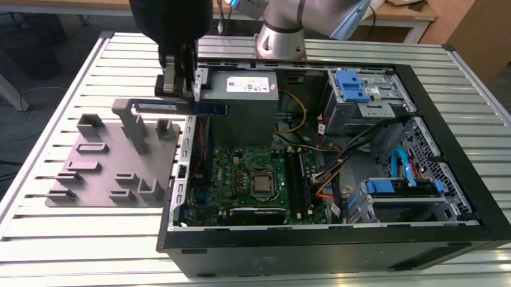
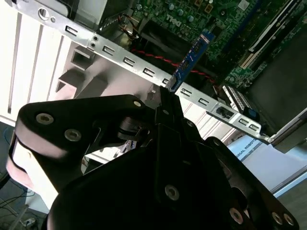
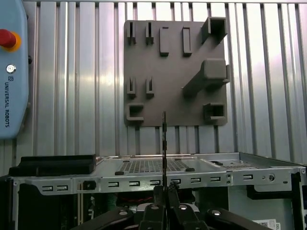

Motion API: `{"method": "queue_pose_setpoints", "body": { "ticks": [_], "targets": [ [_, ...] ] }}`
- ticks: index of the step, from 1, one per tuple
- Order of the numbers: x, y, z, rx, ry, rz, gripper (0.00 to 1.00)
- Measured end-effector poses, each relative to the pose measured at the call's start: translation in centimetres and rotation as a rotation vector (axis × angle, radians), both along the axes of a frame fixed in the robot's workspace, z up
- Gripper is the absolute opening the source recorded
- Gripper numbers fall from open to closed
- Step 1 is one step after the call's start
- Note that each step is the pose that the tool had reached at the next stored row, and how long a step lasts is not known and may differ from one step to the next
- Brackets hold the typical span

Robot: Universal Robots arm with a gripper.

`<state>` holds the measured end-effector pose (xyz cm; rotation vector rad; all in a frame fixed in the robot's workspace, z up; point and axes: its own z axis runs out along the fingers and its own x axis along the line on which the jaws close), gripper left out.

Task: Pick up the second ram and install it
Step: 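Pick up the second ram and move it above second insertion slot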

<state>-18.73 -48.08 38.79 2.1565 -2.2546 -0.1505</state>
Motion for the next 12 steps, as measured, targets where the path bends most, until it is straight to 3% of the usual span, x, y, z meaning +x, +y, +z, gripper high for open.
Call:
{"method": "queue_pose_setpoints", "body": {
  "ticks": [12],
  "targets": [
    [2.6, 0.0, -0.01, 0.0, 0.0045, 0.0, 0.11]
  ]
}}
